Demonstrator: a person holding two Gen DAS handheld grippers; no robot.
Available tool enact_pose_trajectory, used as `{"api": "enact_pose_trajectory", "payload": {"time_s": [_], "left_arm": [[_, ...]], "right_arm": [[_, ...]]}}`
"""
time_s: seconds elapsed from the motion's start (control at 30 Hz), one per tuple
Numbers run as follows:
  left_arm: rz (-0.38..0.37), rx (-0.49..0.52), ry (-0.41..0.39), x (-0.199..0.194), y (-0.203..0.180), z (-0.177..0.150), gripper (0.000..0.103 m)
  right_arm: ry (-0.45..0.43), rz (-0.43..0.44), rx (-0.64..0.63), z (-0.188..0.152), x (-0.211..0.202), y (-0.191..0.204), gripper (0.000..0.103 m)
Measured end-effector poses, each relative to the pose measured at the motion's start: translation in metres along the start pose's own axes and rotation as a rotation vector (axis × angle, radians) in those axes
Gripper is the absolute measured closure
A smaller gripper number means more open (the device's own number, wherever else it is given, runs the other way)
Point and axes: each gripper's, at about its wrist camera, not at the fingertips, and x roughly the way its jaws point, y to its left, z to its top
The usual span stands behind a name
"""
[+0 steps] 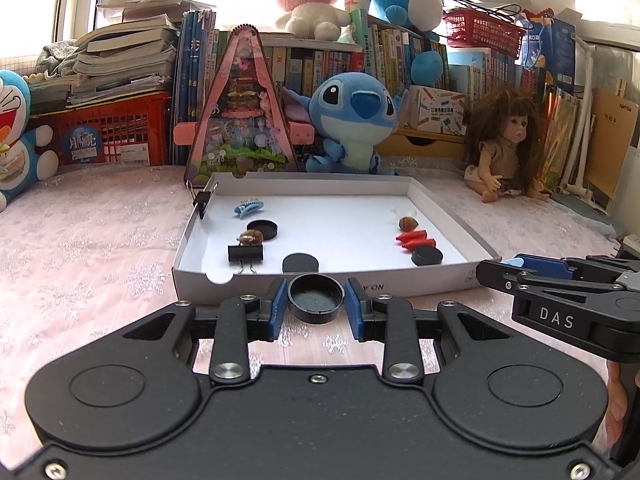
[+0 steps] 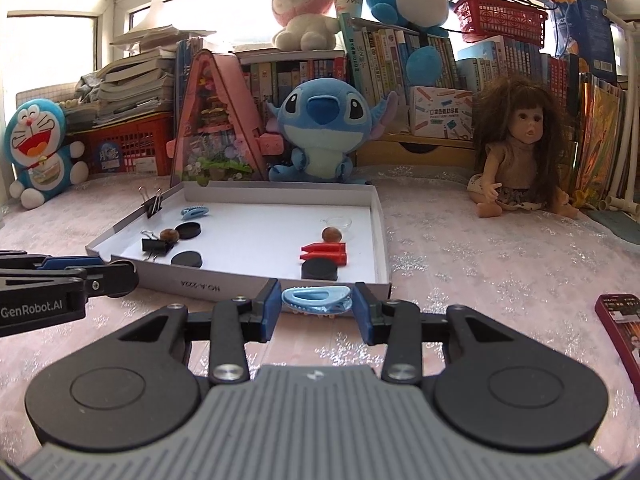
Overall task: Organize rigid objects
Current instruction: 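Carry the black cup and light blue hair clip over the white tray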
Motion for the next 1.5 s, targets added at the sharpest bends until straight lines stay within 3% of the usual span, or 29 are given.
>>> {"api": "enact_pose_trajectory", "payload": {"time_s": [0.63,1.5], "left_arm": [[0.010,-0.021,-0.020,0.018,0.006,0.022,0.074],[0.030,-0.064,0.012,0.053,0.024,0.038,0.074]], "right_arm": [[0.000,-0.017,0.008,0.017,0.017,-0.006,0.058],[0.020,-0.013,-0.016,0.023,0.044,-0.004,0.058]]}}
